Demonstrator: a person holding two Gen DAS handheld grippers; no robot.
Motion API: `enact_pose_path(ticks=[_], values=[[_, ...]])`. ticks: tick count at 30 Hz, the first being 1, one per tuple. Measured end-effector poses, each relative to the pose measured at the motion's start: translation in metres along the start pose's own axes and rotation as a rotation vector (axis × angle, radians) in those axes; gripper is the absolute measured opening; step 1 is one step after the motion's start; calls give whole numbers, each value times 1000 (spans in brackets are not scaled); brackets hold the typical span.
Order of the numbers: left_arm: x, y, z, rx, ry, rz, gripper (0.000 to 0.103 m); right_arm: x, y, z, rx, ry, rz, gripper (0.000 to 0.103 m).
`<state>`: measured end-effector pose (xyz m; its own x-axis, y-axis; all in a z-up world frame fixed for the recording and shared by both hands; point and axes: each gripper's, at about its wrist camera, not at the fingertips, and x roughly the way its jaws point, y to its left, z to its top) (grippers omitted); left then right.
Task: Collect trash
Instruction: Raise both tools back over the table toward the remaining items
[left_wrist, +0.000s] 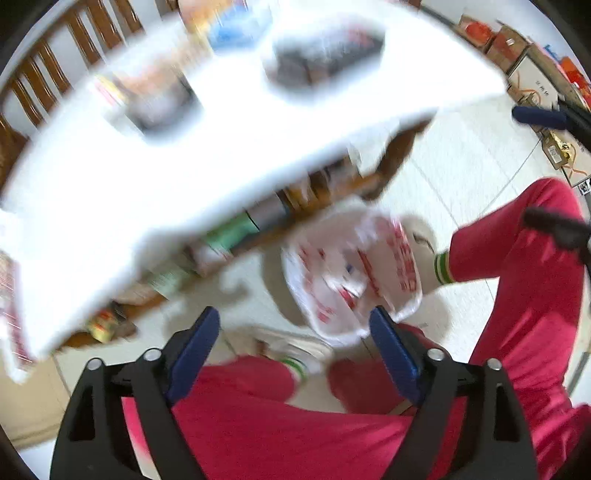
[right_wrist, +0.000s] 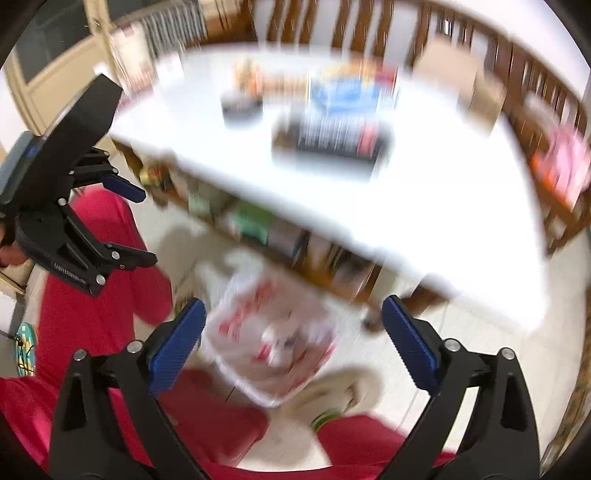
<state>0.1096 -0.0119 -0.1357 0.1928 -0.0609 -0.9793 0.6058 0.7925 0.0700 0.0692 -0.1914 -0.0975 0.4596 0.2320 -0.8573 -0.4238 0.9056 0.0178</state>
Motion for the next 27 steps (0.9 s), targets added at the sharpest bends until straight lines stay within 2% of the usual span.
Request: enact_pose_path(ticks=[2,4,7,12,16,19,23,27], values=[[-45,12,13,29,-57,34,90,-39,-6,26,-42,-92,-19,96],[-84,23,27,57,-90,53,94,-73,-7,49,-104,-183,-75,96],[-131,37,46,84,-132,66,95,-99,-4,74,-189,-228,-122,96],[-179,48,78,136,-150,47,95,-135,-16,119,-234,-182,48,96],[-188,57,98,179,-146,67,95,-155,-22,147,-286,-189,126,96],[-185,66,117,206,-132,65,95,-166,-25,165,-371,-187,177,96],[-172,76,141,233,-115,62,95,-163,-24,181,-495,-145,184,96],[-146,86,163,256,-74,49,95,-144,-26,190,-557,-89,188,96]])
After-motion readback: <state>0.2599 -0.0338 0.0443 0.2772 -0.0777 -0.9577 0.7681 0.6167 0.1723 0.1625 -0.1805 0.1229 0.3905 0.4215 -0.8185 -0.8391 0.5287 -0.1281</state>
